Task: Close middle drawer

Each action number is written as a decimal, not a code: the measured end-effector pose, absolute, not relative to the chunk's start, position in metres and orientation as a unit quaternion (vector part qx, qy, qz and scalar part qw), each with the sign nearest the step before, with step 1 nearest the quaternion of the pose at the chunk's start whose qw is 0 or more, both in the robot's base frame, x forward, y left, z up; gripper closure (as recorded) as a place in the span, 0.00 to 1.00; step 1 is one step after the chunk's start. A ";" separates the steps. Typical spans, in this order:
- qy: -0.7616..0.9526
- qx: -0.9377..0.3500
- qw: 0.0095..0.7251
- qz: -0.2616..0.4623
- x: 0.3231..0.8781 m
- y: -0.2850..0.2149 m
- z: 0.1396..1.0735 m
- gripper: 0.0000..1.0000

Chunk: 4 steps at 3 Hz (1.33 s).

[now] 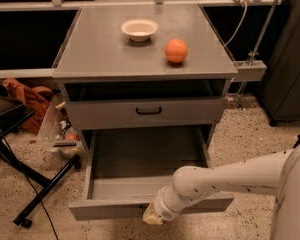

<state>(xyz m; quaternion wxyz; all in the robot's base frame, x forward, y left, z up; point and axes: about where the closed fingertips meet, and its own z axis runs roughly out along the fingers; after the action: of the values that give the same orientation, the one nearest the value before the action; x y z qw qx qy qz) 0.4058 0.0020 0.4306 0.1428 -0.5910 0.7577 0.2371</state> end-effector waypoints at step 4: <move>0.735 -0.609 0.172 0.243 0.411 0.058 0.423 0.00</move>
Offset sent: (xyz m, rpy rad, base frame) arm 0.0032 0.0667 -0.0112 0.1192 -0.0269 0.0971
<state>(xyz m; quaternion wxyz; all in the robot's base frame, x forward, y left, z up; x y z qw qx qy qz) 0.4109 0.0577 0.4226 0.1720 -0.6088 0.7352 0.2435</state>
